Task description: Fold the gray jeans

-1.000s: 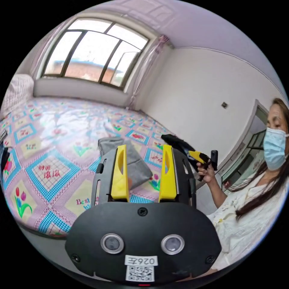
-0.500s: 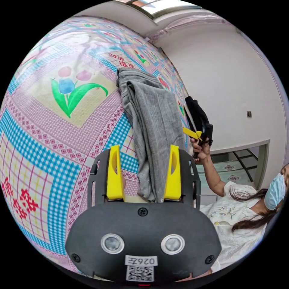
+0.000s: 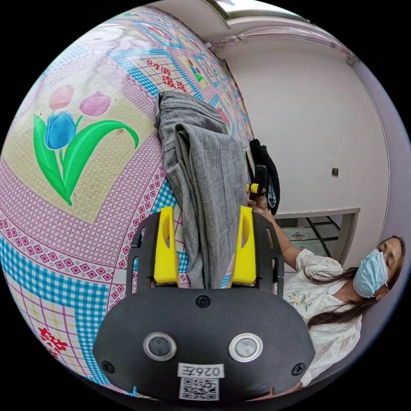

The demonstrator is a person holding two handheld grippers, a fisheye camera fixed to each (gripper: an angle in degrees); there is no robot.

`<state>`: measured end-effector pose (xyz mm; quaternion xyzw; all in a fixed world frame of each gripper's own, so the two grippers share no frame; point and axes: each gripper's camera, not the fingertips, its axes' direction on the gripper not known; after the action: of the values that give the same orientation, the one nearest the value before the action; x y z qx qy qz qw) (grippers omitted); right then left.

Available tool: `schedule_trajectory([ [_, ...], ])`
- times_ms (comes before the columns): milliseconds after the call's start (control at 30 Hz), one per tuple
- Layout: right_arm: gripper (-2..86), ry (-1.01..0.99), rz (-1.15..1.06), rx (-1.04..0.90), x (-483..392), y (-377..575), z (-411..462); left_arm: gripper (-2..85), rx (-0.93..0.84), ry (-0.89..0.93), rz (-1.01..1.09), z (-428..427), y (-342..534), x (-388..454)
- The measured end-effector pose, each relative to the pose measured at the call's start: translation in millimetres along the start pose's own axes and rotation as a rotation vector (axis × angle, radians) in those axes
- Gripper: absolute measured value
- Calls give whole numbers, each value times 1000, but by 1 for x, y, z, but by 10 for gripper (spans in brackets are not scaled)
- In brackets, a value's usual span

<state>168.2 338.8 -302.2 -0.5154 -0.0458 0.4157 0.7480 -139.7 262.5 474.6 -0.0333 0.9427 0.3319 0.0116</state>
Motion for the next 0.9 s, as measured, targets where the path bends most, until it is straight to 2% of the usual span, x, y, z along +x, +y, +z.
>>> schedule_trajectory([
  [267, 116, -39, -31, -137, 71, 12, 27, 130, -11, 75, -53, 9, -31, 15],
  [333, 126, -47, -38, -150, 82, 21, 28, 98, -41, 5, -64, 20, -39, 25],
  [467, 137, -24, -58, -109, 103, 59, 21, 100, -49, 5, -58, 27, -43, 42],
  [700, 89, 8, -42, -129, 139, 94, 70, 74, -66, -41, -63, 56, -46, 76],
  [900, 37, 310, -90, -164, 134, 138, 118, 65, -20, -136, -48, 89, -33, 118],
])
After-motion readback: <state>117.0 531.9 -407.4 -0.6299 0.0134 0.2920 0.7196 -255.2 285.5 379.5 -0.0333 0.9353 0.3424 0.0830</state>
